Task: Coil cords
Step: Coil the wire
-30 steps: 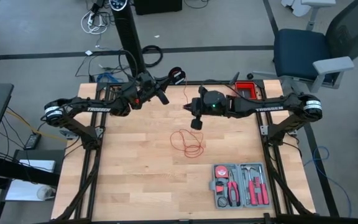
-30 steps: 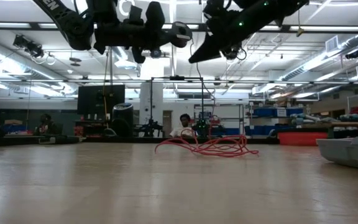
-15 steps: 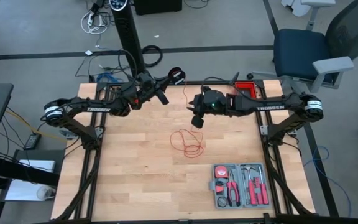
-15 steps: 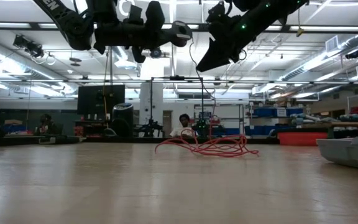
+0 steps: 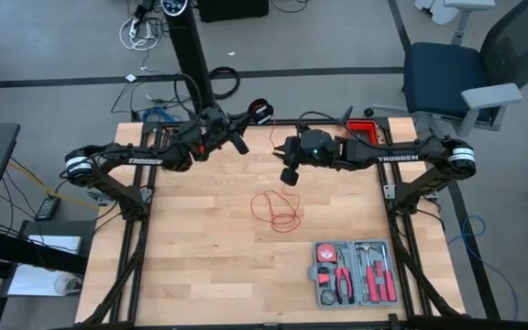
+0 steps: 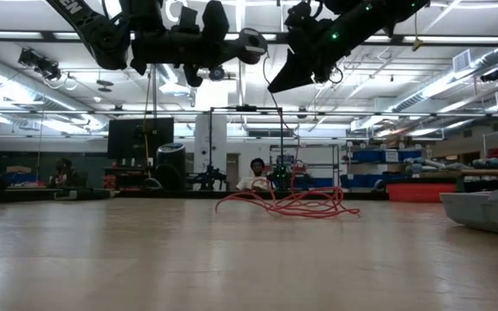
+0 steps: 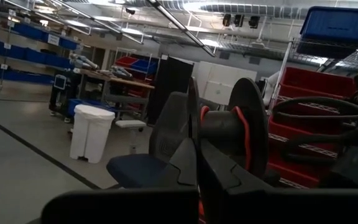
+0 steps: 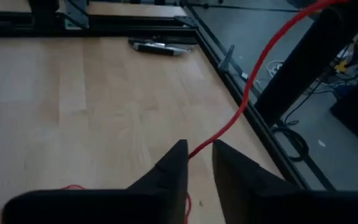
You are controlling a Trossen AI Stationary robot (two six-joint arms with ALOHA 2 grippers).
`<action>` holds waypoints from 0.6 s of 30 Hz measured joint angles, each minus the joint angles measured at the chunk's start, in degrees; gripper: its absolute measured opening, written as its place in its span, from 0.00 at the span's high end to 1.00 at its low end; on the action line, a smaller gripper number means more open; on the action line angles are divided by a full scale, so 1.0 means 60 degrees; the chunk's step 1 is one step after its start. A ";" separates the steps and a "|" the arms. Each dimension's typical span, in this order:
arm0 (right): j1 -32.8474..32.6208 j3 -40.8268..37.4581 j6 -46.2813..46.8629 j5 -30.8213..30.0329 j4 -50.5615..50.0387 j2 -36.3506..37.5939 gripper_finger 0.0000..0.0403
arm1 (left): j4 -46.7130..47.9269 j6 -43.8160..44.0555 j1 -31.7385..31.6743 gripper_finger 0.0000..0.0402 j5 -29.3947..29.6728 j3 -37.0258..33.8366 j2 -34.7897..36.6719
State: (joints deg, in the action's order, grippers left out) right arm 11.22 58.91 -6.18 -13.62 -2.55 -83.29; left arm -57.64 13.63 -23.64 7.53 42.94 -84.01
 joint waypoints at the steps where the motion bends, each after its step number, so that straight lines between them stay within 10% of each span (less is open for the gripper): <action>1: 0.0014 -0.0004 -0.0031 0.0013 0.0009 0.0000 0.86 | -0.0012 0.0004 0.0000 1.00 -0.0001 0.0000 0.0000; 18: 0.0003 -0.0010 -0.0757 0.0045 0.0535 -0.0004 1.00 | -0.0041 -0.0273 0.0000 1.00 -0.0205 0.0000 0.0000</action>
State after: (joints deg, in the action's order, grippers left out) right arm 11.23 58.85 -10.72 -13.35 0.66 -83.31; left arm -57.89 11.99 -23.64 6.31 42.94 -84.01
